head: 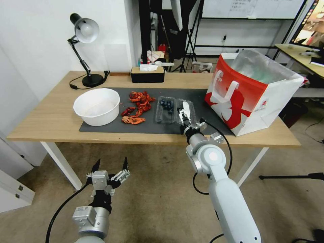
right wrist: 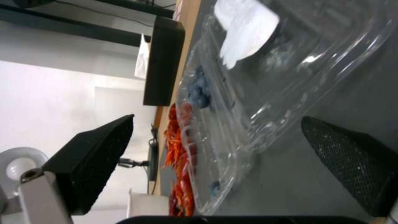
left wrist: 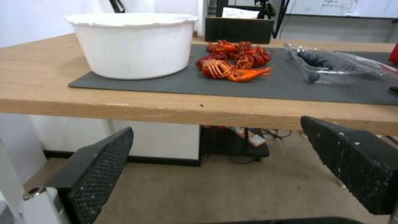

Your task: Close the takeout container lid, then place the container into the takeout bag.

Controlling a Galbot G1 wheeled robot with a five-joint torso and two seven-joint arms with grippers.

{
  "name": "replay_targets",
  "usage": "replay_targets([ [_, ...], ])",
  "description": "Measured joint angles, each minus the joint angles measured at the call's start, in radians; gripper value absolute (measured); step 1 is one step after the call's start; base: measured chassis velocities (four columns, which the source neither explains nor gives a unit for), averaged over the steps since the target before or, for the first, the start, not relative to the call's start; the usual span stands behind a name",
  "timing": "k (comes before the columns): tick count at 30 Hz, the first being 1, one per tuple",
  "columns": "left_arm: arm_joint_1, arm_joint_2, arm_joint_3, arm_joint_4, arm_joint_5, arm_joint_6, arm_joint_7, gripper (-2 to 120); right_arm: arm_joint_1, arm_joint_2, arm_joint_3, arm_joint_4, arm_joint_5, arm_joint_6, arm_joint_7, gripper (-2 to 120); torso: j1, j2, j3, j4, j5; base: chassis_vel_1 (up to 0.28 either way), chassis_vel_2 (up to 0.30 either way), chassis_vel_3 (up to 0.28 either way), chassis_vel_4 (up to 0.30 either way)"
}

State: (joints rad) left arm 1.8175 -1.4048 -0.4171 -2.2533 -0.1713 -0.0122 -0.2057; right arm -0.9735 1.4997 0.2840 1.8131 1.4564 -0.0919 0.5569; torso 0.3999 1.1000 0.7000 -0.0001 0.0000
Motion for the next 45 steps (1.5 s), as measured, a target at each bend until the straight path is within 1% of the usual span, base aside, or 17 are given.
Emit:
replay_targets([
  [15,0.012,0.007,0.002,-0.007,0.0,-0.011,-0.002,100,0.027,0.005,0.005,-0.049,-0.017,0.013,-0.024,100,0.0,0.0,0.0,0.0003,-0.0002,0.0,0.0,0.0,0.0],
  [22,0.014,0.006,0.005,-0.007,0.003,-0.012,-0.002,100,0.028,-0.002,0.002,-0.041,-0.022,0.014,-0.023,100,0.0,0.0,0.0,0.0003,0.0003,0.0,0.0,0.0,0.0],
  [25,0.015,0.005,0.006,-0.007,0.004,-0.013,-0.002,100,0.028,-0.01,0.002,-0.031,-0.025,0.016,-0.02,100,0.0,0.0,0.0,-0.0006,0.0002,0.0,0.0,0.0,0.0],
  [31,0.017,0.003,0.007,-0.008,0.007,-0.014,-0.002,100,0.041,-0.016,0.003,-0.019,-0.037,0.026,-0.019,100,0.0,0.0,0.0,0.0,-0.0001,0.0,0.0,0.0,0.0],
  [35,0.018,0.001,0.008,-0.007,0.01,-0.015,-0.002,100,0.052,-0.018,0.003,-0.015,-0.066,0.03,-0.027,100,0.0,0.0,0.0,0.0,0.0,0.0,0.0,0.0,0.0],
  [40,0.019,-0.001,0.008,-0.005,0.012,-0.016,-0.002,100,0.072,-0.033,-0.01,-0.007,-0.15,0.033,-0.052,100,0.0,0.0,0.0,0.0,0.0,0.0,0.0,0.0,0.0],
  [45,0.018,-0.003,0.009,-0.001,0.014,-0.019,-0.003,100,0.087,-0.048,-0.016,-0.007,-0.167,0.027,-0.061,100,0.0,0.0,0.0,0.0001,0.0,0.0,0.0,0.0,0.0],
])
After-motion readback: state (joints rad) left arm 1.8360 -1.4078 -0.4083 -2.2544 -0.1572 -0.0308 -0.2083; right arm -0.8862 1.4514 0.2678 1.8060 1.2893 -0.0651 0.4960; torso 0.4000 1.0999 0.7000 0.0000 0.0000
